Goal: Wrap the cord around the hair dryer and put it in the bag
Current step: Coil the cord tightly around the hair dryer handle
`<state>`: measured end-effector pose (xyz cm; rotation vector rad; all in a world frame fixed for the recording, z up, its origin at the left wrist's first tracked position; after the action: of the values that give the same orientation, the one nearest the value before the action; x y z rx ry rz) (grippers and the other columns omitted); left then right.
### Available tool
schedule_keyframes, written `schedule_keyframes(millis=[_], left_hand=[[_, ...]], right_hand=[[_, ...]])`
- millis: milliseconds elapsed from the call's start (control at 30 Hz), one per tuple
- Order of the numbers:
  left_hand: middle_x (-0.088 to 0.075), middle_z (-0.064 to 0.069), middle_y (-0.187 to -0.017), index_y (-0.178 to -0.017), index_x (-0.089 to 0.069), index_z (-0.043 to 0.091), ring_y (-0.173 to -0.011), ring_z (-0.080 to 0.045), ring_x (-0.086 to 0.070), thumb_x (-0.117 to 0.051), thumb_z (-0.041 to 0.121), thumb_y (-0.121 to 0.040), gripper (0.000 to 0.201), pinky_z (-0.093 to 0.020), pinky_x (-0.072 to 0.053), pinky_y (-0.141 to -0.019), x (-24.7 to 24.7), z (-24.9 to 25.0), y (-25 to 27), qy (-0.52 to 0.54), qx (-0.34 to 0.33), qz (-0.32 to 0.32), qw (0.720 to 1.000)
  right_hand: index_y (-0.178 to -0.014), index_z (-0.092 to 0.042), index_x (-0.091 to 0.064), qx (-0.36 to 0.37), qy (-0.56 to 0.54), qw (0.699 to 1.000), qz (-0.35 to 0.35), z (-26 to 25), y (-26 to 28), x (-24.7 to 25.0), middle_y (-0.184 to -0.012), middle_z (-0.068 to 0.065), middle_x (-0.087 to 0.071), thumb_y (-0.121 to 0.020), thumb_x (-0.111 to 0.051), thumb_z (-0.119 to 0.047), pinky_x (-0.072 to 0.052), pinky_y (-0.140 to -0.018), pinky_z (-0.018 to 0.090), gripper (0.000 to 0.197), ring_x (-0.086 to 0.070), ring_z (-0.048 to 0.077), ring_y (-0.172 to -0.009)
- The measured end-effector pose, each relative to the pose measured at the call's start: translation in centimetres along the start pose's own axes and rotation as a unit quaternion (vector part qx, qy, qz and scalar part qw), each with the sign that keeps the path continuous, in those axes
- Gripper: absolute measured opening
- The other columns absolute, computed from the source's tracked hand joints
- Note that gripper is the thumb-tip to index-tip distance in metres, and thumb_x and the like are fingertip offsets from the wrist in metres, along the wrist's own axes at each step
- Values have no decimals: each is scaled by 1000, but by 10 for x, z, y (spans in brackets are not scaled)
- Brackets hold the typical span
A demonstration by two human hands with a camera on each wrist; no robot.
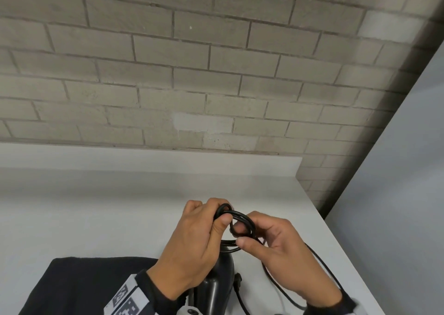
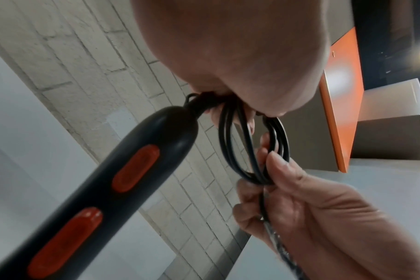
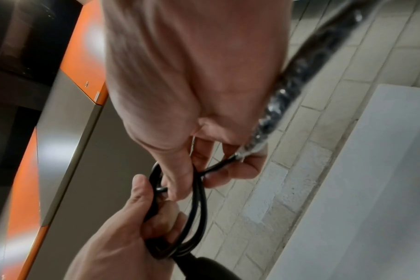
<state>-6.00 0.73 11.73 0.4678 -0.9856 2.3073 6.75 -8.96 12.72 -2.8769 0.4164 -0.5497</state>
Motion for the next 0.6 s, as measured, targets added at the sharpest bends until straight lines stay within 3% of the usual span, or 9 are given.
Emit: schedule_keyframes(millis=[67,200,233,300,367,400,467,500,600], left_hand=[[-59,19,-91,-102,-56,37,-97,-11,-48,-25,64,-98,41,-19,-41,-78,1,4,0,29,17,-3,999],[-60,26,-86,-94,-57,37,-93,-9,-49,-31,61,-96,36,-15,-40,-74,-1,12,0,64,38,-10,997],[-59,27,-85,-92,-56,37,-91,-8,-49,-31,61,-96,35,-17,-42,-73,-1,12,0,64,44,-6,997],[-58,26,-80,-87,-54,36,-86,-8,-48,-30,60,-97,35,-24,-46,-70,-2,10,-2,68,66,15,995],[-57,23,-75,-82,-52,35,-83,-8,-49,-28,63,-96,39,-20,-44,-68,-2,8,-4,69,72,38,994],[-57,22,-73,-81,-51,34,-82,-7,-49,-27,64,-95,41,-17,-41,-68,-2,9,-5,65,69,46,994],[-56,20,-71,-80,-52,32,-81,-7,-49,-26,63,-96,43,-14,-39,-66,-4,10,-5,64,70,48,994],[-56,21,-70,-79,-51,32,-80,-7,-49,-27,61,-97,42,-14,-38,-66,-4,11,-5,64,72,46,994],[-56,20,-75,-76,-45,35,-82,-8,-48,-26,61,-97,39,-17,-40,-67,-6,10,-3,39,62,36,997]], right_hand=[[-90,-28,-71,7,34,999,-3,-2,-2,3,-89,-9,-70,-85,-69,-15,-47,-84,31,14,-61,9,-88],[-96,-28,-71,31,65,997,7,-3,-3,5,-96,-8,-69,-87,-70,-12,-48,-88,39,19,-62,17,-96],[-99,-30,-70,49,78,995,33,-3,-2,5,-100,-8,-68,-85,-72,-14,-47,-87,34,22,-60,17,-99],[-102,-36,-64,92,125,975,159,-2,3,8,-106,-11,-62,-77,-78,-21,-43,-82,20,33,-57,12,-99],[-98,-34,-57,147,195,927,286,-4,12,7,-99,-12,-55,-71,-81,-23,-41,-77,11,37,-54,5,-90],[-96,-30,-58,185,242,901,310,-5,14,1,-93,-8,-53,-74,-79,-22,-42,-73,11,31,-52,3,-85],[-98,-20,-65,229,326,866,301,-2,17,-15,-85,-2,-52,-86,-68,-20,-46,-62,19,13,-52,8,-75],[-102,-14,-69,226,347,861,295,2,16,-20,-84,0,-53,-89,-62,-20,-47,-57,23,15,-52,11,-70],[-108,-10,-70,186,344,880,271,8,13,-25,-85,-2,-51,-93,-54,-25,-45,-55,18,26,-48,4,-68]])
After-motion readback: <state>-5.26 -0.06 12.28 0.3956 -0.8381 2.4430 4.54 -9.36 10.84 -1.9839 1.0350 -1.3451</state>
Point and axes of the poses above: each hand's wrist, its own y-axis away from the middle knuckle, its own x-axis out of the back of the hand, z = x × y, the point moved 5 cm from there along -y, towards the middle knuckle
